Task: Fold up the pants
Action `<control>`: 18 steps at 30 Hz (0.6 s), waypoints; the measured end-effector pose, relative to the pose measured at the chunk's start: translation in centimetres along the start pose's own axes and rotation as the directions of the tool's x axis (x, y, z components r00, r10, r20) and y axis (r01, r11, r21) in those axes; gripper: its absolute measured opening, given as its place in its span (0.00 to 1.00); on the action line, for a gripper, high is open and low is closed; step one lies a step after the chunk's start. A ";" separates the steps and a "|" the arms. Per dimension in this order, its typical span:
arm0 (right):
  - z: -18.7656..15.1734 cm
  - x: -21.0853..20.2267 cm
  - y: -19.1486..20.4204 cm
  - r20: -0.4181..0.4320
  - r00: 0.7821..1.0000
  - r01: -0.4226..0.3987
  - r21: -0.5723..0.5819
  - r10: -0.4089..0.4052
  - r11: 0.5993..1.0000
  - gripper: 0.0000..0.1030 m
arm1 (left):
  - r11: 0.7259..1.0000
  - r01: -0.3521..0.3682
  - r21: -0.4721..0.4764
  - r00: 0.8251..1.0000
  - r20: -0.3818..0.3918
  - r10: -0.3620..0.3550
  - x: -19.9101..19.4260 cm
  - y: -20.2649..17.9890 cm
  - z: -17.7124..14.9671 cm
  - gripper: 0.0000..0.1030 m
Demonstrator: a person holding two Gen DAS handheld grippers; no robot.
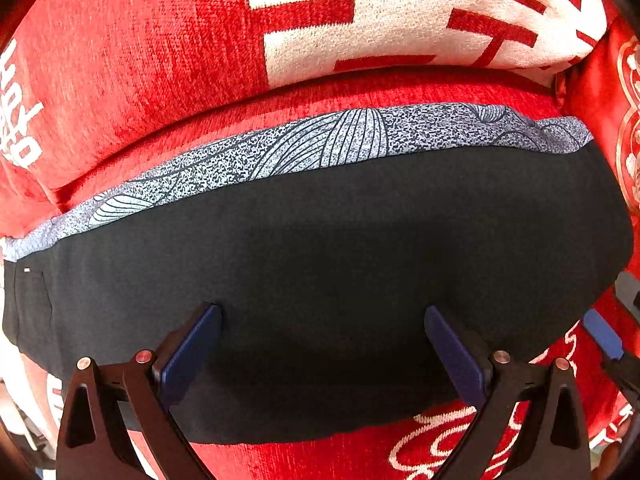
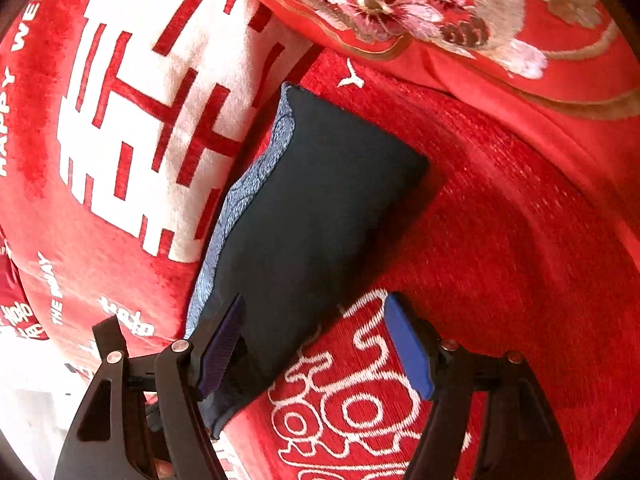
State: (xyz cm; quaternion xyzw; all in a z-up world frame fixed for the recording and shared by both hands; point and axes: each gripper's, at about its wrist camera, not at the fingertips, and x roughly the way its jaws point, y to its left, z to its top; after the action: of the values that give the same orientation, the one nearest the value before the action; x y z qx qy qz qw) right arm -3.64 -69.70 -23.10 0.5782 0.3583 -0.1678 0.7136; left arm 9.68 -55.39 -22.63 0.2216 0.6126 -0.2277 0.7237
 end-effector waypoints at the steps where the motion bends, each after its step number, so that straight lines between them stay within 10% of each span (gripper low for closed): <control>1: 0.0 0.0 0.0 0.000 1.000 -0.003 0.002 0.003 1.000 0.73 | 1.000 0.000 -0.001 1.000 -0.001 0.000 -0.1 -0.1 -0.1 0.99; 18: 0.5 0.7 0.6 0.024 0.999 -0.037 -0.036 0.038 0.999 0.73 | 1.000 0.012 -0.003 1.000 -0.001 -0.012 -0.5 1.4 -1.0 0.99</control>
State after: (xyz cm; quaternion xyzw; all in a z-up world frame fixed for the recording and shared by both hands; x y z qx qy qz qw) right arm -2.64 -69.88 -23.14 0.5699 0.3416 -0.1552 0.7310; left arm 9.63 -53.62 -22.27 0.2168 0.6146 -0.2310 0.7224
